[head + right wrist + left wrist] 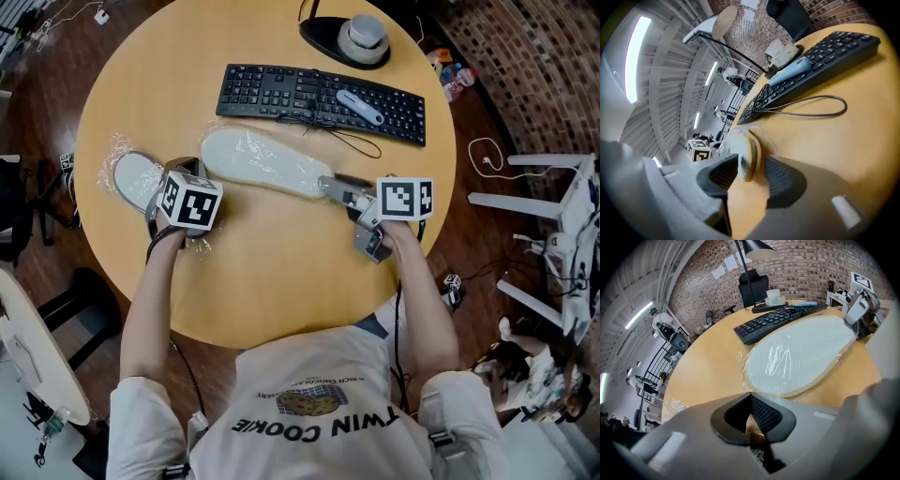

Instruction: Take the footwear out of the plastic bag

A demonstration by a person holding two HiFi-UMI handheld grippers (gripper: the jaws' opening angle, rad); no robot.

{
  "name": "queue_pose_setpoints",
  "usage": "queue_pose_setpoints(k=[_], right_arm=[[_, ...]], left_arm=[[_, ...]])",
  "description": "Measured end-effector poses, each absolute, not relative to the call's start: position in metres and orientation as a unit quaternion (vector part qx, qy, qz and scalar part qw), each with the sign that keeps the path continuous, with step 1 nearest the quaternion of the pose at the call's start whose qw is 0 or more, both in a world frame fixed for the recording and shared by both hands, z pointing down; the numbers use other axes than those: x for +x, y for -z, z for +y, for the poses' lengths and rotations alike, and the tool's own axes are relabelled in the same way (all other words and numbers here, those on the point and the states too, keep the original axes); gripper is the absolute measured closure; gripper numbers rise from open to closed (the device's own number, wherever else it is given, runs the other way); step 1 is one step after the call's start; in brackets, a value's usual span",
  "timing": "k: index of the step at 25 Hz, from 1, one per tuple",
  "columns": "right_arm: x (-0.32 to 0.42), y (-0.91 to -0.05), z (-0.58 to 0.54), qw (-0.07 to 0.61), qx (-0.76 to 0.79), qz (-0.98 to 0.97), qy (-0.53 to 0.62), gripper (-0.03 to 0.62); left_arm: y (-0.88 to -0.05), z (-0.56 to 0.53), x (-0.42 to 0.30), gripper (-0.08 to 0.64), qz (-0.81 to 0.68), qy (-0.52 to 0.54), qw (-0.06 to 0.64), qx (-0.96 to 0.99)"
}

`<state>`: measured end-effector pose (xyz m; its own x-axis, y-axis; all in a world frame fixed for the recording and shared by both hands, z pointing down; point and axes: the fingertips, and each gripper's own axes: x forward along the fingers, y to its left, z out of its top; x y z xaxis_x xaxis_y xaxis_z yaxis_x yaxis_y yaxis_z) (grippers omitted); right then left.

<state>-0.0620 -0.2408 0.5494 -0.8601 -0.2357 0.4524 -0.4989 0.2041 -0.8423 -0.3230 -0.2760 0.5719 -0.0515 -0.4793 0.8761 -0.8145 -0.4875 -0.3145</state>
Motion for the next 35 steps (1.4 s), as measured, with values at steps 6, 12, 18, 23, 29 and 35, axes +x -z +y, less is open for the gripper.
queue_pose_setpoints(k=[6,12,18,23,29,35], right_arm=[[-0.085,-0.548,-0.238,0.117,0.197,-0.771,-0.593,0.439],[-0.084,-0.544,-0.236,0.092,0.206,-0.783,-0.579,0.482],[-0.075,-0.532,-0.231,0.065,0.211,-0.788,-0.575,0.489],[-0.055,-0.529,-0.221,0.057,0.232,-0.783,-0.574,0.500],[-0.039,-0.525,-0.212,0.050,0.253,-0.780,-0.570,0.503],[-0.022,-0.516,-0.206,0.033,0.263,-0.786,-0.559,0.503]], left_arm=[[-0.572,-0.276,-0.324,0.555,-0.484,-0.542,0.152,0.670],[-0.574,-0.277,-0.323,0.555,-0.486,-0.540,0.151,0.670],[-0.573,-0.276,-0.324,0.555,-0.488,-0.539,0.151,0.670],[-0.573,-0.276,-0.324,0.555,-0.490,-0.538,0.152,0.669],[-0.572,-0.277,-0.324,0.556,-0.492,-0.536,0.151,0.669],[-0.571,-0.277,-0.326,0.555,-0.497,-0.537,0.148,0.665]])
